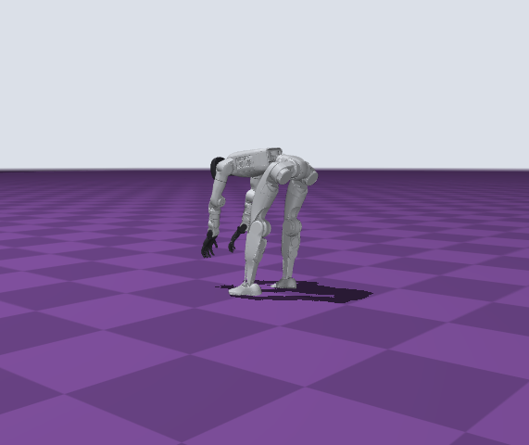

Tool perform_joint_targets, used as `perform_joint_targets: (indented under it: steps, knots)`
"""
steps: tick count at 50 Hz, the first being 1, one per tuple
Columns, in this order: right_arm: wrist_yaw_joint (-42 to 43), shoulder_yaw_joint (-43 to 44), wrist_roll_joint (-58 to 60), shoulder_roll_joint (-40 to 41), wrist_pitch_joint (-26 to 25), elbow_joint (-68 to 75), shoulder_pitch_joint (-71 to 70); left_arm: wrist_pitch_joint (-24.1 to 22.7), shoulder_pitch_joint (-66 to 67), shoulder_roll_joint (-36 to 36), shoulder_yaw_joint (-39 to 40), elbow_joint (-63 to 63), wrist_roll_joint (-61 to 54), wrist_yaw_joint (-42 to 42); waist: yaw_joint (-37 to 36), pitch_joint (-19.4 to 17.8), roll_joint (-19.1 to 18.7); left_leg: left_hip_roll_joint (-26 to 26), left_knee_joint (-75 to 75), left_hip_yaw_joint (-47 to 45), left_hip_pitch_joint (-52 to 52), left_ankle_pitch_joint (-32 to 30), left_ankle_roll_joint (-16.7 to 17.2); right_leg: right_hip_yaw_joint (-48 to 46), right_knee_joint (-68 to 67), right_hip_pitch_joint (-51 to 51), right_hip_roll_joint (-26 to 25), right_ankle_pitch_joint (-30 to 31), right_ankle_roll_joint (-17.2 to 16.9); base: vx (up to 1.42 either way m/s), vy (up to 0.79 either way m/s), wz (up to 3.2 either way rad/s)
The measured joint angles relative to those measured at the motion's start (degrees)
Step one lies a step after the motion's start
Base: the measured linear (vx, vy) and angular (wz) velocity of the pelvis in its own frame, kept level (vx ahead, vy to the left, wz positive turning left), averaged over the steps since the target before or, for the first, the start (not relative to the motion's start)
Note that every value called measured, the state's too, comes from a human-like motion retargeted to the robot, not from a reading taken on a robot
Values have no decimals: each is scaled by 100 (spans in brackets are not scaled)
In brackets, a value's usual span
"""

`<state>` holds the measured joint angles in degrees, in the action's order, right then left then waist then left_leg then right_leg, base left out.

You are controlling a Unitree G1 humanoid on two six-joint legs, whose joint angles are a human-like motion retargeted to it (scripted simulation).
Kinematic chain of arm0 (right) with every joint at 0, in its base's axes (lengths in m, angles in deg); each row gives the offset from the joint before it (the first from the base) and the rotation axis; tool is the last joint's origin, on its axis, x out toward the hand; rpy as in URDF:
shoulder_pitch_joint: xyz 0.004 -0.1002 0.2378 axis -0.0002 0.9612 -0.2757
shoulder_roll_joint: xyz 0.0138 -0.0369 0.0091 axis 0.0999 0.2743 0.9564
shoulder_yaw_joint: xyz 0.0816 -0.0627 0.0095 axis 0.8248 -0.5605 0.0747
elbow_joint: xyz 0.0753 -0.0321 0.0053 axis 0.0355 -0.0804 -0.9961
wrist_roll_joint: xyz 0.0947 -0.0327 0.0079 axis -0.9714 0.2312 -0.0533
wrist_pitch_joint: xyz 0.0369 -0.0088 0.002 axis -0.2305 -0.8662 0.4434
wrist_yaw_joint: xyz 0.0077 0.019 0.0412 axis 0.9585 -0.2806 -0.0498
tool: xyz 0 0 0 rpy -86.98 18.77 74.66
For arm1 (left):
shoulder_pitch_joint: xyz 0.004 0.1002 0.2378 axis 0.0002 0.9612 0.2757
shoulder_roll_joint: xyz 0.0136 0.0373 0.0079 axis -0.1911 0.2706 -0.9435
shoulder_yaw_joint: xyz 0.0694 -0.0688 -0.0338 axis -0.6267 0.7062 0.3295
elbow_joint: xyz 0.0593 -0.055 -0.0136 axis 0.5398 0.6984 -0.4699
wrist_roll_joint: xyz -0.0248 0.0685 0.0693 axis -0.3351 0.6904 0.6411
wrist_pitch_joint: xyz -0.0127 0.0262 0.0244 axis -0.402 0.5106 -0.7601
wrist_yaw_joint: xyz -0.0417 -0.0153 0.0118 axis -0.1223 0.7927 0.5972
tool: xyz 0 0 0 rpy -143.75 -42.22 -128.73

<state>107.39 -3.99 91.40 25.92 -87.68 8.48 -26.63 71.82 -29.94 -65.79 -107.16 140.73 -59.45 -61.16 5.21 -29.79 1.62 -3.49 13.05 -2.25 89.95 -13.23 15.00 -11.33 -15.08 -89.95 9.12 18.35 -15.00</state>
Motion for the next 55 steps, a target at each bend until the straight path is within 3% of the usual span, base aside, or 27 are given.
perform_joint_targets:
  steps: [7, 25, 44, 50, 55]
  knots:
    - [282, 0, 127, -150, -17, 77, 126, -75, -78, -253, -466, -87, 107, -139, -32, 0, 111, -75, -306, -36, 0, -164, 0, -16, 355, 0, -92, 87, 0, 9, -8, 16]
    - [624, 0, 741, -120, 68, -350, 378, -435, 720, -510, 365, -156, 244, -262, 145, 0, 194, -122, 141, -279, -140, 267, 0, 194, 36, 48, -88, -144, 0, 3, 0, -9]
    - [319, 0, 747, 9, 360, -231, 249, -414, 409, -587, -481, -120, 606, 8, 359, 0, 579, -74, -145, -310, 0, -117, 0, 54, 462, 0, -113, 288, 0, -6, 1, 4]
    - [223, 0, 332, 19, 296, -218, 348, -287, 372, -420, -473, 2, 670, 328, 294, 0, 475, -39, -319, -294, 0, -245, 0, -65, 586, 0, -114, 496, 0, -12, 4, -6]
    - [164, 0, 381, -306, 305, -567, 693, -483, 592, -191, -448, -302, 341, 428, 113, 0, 202, 48, 75, -265, 0, -86, 0, -74, 96, 3, 37, 319, 0, -16, 12, -9]
